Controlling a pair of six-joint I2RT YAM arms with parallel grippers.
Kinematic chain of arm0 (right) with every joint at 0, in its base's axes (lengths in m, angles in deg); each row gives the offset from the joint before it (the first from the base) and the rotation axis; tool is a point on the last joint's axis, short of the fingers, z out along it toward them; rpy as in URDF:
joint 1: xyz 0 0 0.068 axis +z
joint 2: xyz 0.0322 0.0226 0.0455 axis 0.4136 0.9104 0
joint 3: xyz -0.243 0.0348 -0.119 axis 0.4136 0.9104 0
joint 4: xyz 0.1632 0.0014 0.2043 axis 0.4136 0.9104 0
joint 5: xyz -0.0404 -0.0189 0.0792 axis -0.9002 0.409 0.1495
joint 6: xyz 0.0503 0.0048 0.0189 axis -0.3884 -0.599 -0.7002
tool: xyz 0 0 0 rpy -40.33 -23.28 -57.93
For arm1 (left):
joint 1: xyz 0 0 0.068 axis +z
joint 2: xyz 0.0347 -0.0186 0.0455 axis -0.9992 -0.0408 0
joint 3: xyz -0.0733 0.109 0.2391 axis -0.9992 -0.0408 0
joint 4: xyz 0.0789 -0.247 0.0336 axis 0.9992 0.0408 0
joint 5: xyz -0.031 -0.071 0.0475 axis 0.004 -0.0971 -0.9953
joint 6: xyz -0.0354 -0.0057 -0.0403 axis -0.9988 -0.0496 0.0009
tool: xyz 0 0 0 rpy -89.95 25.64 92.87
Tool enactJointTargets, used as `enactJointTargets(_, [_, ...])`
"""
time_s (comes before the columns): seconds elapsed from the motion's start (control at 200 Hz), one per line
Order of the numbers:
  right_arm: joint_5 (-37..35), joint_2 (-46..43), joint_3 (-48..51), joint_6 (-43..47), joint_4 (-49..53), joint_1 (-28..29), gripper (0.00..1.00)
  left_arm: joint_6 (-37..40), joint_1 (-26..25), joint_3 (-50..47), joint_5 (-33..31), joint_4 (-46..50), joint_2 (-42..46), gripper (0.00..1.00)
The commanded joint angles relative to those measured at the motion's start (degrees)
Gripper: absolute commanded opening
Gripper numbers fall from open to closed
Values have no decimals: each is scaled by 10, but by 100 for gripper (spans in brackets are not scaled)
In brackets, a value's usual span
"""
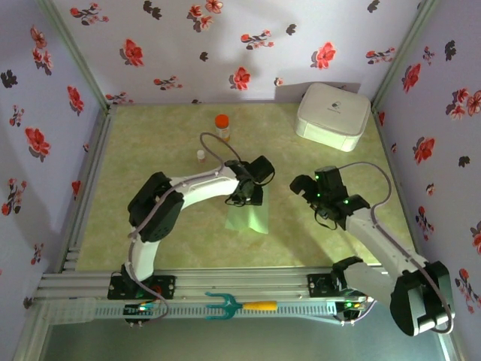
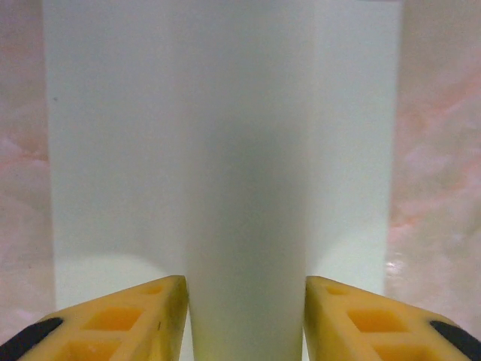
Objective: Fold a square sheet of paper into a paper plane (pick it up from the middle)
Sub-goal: First fold the square sheet of paper in half at the center of the table.
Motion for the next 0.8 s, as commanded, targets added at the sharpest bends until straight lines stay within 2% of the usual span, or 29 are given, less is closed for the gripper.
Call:
enactJointTargets(0.0, [-35, -47, 22, -9, -19, -4, 99, 16, 1, -29, 26, -65, 45, 44])
enactJointTargets(0.16, [-56, -119, 65, -11, -53, -4, 99, -1, 26, -79, 109, -152, 91, 40])
enactJointTargets(0.275, [-18, -156, 89, 17, -93, -5, 99, -31, 50, -143, 180, -267, 132, 41])
enactJointTargets(0.405, [6, -157, 93, 32, -115, -6, 99, -81, 77, -216, 263, -420, 159, 40])
enactJointTargets(0.525, [17, -145, 88, 44, -120, -6, 99, -122, 93, -255, 317, -520, 158, 41])
enactJointTargets(0.63, [28, -133, 84, 46, -121, -6, 99, -154, 101, -277, 336, -572, 147, 40])
enactJointTargets(0.795, [80, -103, 81, 48, -150, -6, 96, -173, 106, -304, 336, -583, 125, 41])
